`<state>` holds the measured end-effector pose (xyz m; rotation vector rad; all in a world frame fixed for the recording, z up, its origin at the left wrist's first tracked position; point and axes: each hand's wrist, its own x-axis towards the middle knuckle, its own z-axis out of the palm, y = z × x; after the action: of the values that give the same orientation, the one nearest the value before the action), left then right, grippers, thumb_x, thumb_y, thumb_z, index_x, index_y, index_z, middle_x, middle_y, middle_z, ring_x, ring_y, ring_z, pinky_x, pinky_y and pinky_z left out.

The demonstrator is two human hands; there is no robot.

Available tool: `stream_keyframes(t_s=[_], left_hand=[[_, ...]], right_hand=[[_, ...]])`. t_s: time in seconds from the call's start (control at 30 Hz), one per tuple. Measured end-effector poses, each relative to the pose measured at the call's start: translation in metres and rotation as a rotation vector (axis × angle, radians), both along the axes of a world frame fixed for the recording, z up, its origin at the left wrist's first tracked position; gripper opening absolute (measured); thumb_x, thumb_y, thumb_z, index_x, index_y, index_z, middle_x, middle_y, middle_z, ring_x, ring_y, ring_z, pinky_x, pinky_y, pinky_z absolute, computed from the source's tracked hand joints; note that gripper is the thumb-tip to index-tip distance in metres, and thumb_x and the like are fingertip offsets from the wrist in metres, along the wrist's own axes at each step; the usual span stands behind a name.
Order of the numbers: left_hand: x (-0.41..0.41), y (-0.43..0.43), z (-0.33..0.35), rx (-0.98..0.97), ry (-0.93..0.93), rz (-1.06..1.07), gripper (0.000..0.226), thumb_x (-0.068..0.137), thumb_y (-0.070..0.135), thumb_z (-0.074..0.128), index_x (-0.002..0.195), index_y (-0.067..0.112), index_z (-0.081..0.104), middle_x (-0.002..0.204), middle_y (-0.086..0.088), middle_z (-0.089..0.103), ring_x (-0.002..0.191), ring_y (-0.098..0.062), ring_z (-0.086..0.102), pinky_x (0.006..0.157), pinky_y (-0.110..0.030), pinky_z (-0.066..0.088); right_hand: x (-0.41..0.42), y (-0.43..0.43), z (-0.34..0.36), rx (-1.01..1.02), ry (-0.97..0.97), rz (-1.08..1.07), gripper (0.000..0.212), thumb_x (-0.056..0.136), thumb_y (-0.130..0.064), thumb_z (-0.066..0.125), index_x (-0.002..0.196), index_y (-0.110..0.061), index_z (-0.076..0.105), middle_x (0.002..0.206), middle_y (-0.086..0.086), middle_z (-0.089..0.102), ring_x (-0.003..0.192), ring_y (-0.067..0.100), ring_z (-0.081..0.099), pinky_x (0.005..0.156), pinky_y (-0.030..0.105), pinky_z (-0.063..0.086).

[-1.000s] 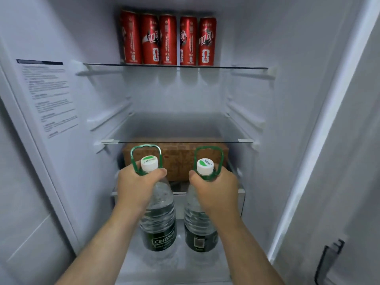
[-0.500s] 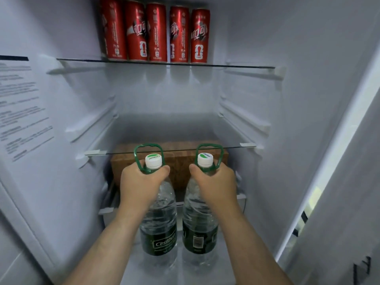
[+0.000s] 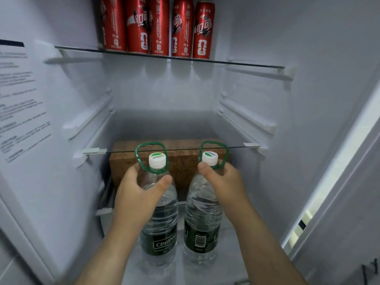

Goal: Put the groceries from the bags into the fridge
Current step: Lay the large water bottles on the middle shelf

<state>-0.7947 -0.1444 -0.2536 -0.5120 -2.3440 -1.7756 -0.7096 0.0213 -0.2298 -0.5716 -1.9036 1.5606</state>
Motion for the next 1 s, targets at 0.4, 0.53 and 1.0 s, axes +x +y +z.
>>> stream_keyframes(t_s=[0.4,0.53,1.0], left_hand=[[0.100,0.036,-0.077,0.441,-0.992,-0.083,0.054,0.096,0.038,0.052,0.060,-0.001,0.061,0.050,-0.020,0.056,0.047,-0.025,0.049,0.048,-0.027,0.038],[0.119,0.047,-0.089,0.858,-1.602,-0.299,0.079,0.079,0.069,0.053,0.099,-0.008,0.057,0.084,-0.026,0.059,0.061,-0.043,0.065,0.057,-0.043,0.057],[0.180,0.058,-0.015,1.005,-1.419,-0.670,0.052,0.078,0.033,0.062,0.121,0.005,0.065,0.119,-0.017,0.067,0.105,-0.034,0.063,0.081,-0.040,0.051]], right_hand=[[0.022,0.000,-0.005,0.029,0.008,-0.090,0.024,0.080,-0.034,0.078,0.101,-0.025,0.071,0.095,-0.011,0.074,0.092,0.005,0.068,0.083,0.027,0.053],[0.058,-0.015,-0.010,0.056,0.101,-0.145,0.013,0.080,-0.025,0.079,0.089,-0.023,0.070,0.079,-0.013,0.071,0.073,-0.004,0.064,0.064,0.011,0.048],[0.227,-0.049,0.020,0.032,0.183,0.016,0.039,0.054,-0.041,0.083,0.090,-0.028,0.075,0.089,-0.005,0.076,0.084,0.010,0.071,0.072,0.026,0.055]])
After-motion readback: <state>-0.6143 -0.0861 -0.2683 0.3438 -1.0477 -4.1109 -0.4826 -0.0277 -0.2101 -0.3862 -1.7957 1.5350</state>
